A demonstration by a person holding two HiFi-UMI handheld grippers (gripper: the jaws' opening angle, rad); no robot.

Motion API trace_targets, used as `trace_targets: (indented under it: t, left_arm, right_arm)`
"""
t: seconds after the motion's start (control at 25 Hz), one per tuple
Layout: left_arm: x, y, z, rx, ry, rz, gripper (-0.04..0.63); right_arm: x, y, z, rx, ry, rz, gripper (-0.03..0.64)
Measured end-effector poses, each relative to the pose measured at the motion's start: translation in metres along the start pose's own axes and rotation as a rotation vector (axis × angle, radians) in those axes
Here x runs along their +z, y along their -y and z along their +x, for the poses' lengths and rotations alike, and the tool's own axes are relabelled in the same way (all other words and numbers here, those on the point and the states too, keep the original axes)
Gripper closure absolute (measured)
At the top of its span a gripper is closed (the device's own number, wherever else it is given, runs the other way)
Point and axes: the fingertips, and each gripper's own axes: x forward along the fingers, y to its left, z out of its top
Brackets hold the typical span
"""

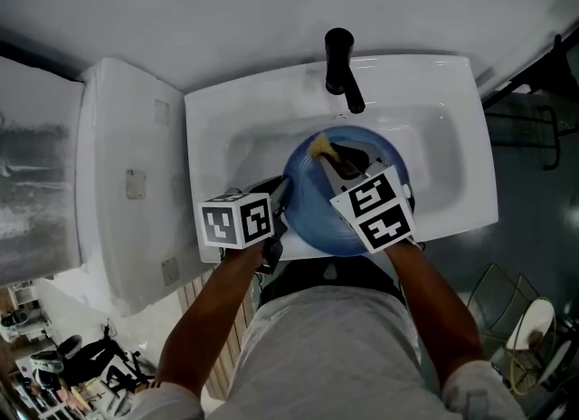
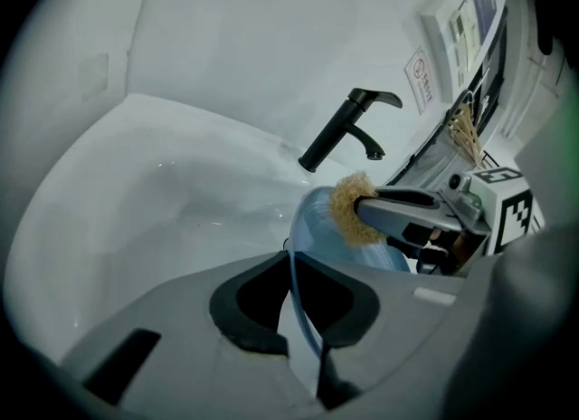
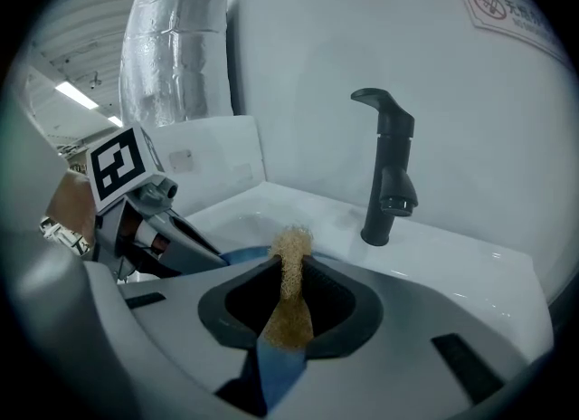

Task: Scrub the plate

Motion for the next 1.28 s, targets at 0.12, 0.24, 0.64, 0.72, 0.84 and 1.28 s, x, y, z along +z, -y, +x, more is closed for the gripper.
trace_targets:
  t: [0.12, 0.24, 0.64, 0.72, 0.84, 1.28]
  left_arm:
    - [0.0, 0.005, -0.004, 0.001, 0.036, -0.043, 0.566]
    - [-0.005, 0.006, -0.007, 0.004, 0.064, -0.085, 0.566]
    - [-0.011, 0.013, -0.012, 0.011, 0.13, -0.148, 0.566]
    - [-0.011, 0.014, -0.012, 0.01, 0.133, -0.147, 0.566]
    - [-0.011, 0.015, -0.013, 0.006, 0.136, -0.148, 0.566]
    - [-0.011, 0.013, -0.014, 0.016, 0.148, -0.168, 0.566]
  right_arm:
    - [0.003, -0.004, 0.002, -0.005, -0.004, 0.006, 0.554]
    - [0.005, -0.011, 0.006, 0.0, -0.012, 0.0, 0.554]
    - [-0.002, -0.018, 0.014, -0.014, -0.074, -0.075, 0.554]
    - [-0.007, -0.01, 0.013, -0.033, -0.089, -0.077, 0.554]
    - [-0.015, 0.005, 0.008, -0.067, -0.107, -0.065, 0.554]
    - [-0.042, 0.069, -0.028, -0.227, -0.163, 0.013, 0.554]
